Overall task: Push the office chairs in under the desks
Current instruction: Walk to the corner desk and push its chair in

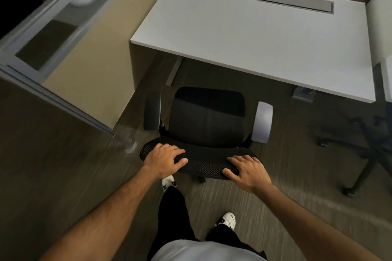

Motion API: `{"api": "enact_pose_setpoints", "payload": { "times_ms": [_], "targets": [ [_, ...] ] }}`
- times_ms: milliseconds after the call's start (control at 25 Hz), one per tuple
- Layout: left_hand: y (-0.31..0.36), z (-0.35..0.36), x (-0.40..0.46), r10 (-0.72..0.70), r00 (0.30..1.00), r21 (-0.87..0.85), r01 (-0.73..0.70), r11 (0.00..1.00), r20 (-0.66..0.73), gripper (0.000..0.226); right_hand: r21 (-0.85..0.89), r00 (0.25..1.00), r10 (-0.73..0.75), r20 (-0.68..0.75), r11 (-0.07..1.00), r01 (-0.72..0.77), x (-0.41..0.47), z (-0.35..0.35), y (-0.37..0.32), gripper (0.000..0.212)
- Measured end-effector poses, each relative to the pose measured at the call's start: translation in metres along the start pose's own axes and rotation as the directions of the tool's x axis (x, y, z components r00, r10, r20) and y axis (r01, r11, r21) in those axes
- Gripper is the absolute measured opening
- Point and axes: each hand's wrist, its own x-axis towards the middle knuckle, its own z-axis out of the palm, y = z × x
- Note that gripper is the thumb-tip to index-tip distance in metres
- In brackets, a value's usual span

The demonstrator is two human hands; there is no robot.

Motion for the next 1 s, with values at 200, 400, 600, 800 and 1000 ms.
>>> {"api": "enact_pose_setpoints", "payload": {
  "times_ms": [200, 400, 600, 800, 1000],
  "targets": [
    [-0.053, -0.033, 0.047, 0.079, 0.995, 0.041, -0.081, 0.996, 0.057, 0.072, 0.044, 0.995, 0.091, -0.027, 0.995, -0.090, 0.041, -0.015, -0.034, 0.079],
    [-0.109, -0.056, 0.087, 0.162, 0.983, 0.058, -0.168, 0.984, 0.087, 0.069, 0.081, 0.983, 0.181, -0.039, 0.981, -0.178, 0.079, -0.017, -0.071, 0.075],
    [-0.145, -0.079, 0.122, 0.221, 0.967, 0.070, -0.231, 0.971, 0.123, 0.070, 0.139, 0.969, 0.246, -0.034, 0.961, -0.239, 0.109, -0.029, -0.094, 0.074],
    [-0.158, -0.091, 0.144, 0.273, 0.953, 0.092, -0.286, 0.954, 0.130, 0.071, 0.138, 0.954, 0.297, -0.050, 0.948, -0.288, 0.125, -0.028, -0.100, 0.080],
    [-0.157, -0.104, 0.162, 0.285, 0.951, 0.080, -0.295, 0.952, 0.123, 0.071, 0.179, 0.946, 0.320, -0.045, 0.935, -0.307, 0.139, -0.037, -0.089, 0.087]
  ]
}}
